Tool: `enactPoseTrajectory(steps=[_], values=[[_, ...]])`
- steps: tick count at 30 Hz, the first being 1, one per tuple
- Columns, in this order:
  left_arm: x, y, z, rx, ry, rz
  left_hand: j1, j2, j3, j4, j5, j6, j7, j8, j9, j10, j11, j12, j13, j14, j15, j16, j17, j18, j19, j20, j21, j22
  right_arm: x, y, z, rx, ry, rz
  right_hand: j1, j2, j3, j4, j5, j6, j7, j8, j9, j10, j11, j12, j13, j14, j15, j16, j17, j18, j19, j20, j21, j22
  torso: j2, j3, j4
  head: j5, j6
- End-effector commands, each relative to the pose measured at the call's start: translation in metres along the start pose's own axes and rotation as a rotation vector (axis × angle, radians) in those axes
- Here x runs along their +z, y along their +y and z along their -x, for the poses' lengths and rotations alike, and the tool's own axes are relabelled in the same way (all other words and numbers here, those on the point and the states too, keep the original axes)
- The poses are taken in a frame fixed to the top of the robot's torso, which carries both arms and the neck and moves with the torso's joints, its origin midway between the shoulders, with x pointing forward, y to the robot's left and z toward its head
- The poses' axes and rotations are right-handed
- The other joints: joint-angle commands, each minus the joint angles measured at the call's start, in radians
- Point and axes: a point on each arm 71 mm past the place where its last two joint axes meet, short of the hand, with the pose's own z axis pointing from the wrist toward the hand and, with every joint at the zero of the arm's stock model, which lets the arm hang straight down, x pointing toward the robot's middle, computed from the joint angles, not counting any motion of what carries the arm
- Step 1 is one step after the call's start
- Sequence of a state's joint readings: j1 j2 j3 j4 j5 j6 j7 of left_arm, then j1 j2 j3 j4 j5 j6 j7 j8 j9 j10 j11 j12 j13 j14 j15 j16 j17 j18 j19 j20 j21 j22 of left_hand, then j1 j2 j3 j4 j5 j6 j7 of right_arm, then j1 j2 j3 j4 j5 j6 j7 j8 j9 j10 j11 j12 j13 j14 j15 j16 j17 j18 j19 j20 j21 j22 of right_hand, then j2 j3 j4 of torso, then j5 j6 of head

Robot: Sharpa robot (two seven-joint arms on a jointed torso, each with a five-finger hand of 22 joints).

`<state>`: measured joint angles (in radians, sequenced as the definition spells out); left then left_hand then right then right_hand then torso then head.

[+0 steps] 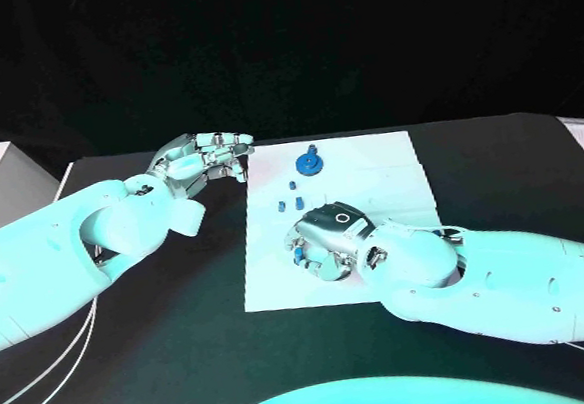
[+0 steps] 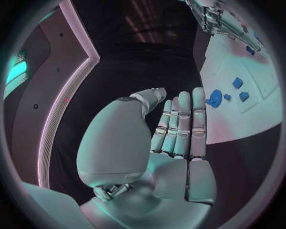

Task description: Assemble the parts on the task board

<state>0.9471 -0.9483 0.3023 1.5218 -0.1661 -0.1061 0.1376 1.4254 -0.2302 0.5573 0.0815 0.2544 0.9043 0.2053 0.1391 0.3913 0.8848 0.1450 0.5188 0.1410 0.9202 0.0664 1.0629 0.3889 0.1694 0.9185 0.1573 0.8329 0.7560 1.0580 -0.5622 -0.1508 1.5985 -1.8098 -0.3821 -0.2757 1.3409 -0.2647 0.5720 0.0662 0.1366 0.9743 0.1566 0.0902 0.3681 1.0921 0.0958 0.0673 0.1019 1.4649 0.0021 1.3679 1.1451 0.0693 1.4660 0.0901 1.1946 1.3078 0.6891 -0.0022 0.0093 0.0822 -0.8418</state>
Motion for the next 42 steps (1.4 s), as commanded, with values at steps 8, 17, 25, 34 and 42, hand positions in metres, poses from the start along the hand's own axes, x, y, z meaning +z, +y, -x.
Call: enactPoseTrajectory(steps=[8,17,25,34,42], values=[[0.0,-0.001,-0.002,-0.005,0.016,-0.006,-0.002,0.005,-0.002,0.009,0.006,-0.005,0.003,-0.006,-0.001,-0.007,-0.001,0.003,-0.002,0.002,0.003,-0.006,0.0,0.016,0.007,0.001,-0.007,-0.002,0.0,-0.005,-0.004,-0.021,0.027,-0.006,0.111,0.053,-0.284,0.043,0.0,-0.082,0.025,-0.022,-0.042,-0.123,0.023,0.016,-0.037,0.012,0.021,-0.02,-0.047,0.015,0.022,0.022,-0.061,0.001,0.0,0.0008,0.0001,0.0,0.001],[0.0,-0.001,-0.002,-0.005,0.016,-0.004,-0.002,0.005,-0.002,0.009,0.006,-0.005,0.003,-0.006,-0.001,-0.007,-0.001,0.003,-0.002,0.002,0.003,-0.006,0.0,0.016,0.007,0.001,-0.007,-0.002,-0.003,-0.008,0.0,-0.015,-0.024,-0.014,0.183,0.047,-0.374,0.122,0.009,-0.084,0.028,-0.019,-0.059,-0.189,0.033,0.006,-0.038,0.011,0.028,-0.02,-0.054,0.015,0.024,0.029,-0.068,-0.004,0.0,0.0009,-0.0002,-0.004,0.003],[0.0,-0.001,-0.001,-0.006,0.016,-0.003,-0.002,0.005,-0.002,0.009,0.006,-0.005,0.003,-0.006,-0.001,-0.007,-0.001,0.003,-0.002,0.002,0.003,-0.006,0.0,0.016,0.007,0.001,-0.007,-0.002,-0.017,-0.015,0.013,0.043,-0.092,-0.027,0.247,0.019,-0.436,0.229,0.011,-0.087,0.023,-0.019,-0.072,-0.221,0.038,0.004,-0.037,0.011,0.033,-0.015,-0.054,0.014,0.027,0.033,-0.063,-0.002,-0.002,0.0004,-0.0013,-0.014,0.011],[0.001,0.002,0.0,-0.007,0.013,0.006,-0.002,0.005,-0.002,0.01,0.007,-0.005,0.003,-0.006,-0.002,-0.007,-0.001,0.003,-0.002,0.002,0.003,-0.007,0.001,0.016,0.007,0.001,-0.008,-0.004,-0.054,-0.06,0.061,0.393,-0.201,-0.135,0.197,0.078,-0.384,0.223,0.036,-0.025,0.023,0.014,-0.072,0.038,0.006,0.123,-0.005,0.005,0.008,-0.03,-0.085,0.018,0.024,0.016,-0.082,-0.013,-0.005,0.0007,-0.0131,-0.037,0.026],[0.0,0.007,0.0,-0.016,0.019,0.006,-0.002,0.004,-0.002,0.011,0.006,-0.006,0.003,-0.006,-0.002,-0.007,-0.001,0.003,-0.002,0.002,0.003,-0.007,0.001,0.015,0.007,0.001,-0.008,-0.004,-0.09,-0.11,0.07,0.626,-0.1,-0.332,0.107,0.086,-0.324,0.218,0.106,0.015,-0.035,0.089,-0.044,0.125,-0.055,0.528,0.35,0.03,-0.035,0.032,0.027,-0.008,0.056,-0.041,0.076,0.089,-0.012,0.0002,-0.0275,-0.061,0.04]])
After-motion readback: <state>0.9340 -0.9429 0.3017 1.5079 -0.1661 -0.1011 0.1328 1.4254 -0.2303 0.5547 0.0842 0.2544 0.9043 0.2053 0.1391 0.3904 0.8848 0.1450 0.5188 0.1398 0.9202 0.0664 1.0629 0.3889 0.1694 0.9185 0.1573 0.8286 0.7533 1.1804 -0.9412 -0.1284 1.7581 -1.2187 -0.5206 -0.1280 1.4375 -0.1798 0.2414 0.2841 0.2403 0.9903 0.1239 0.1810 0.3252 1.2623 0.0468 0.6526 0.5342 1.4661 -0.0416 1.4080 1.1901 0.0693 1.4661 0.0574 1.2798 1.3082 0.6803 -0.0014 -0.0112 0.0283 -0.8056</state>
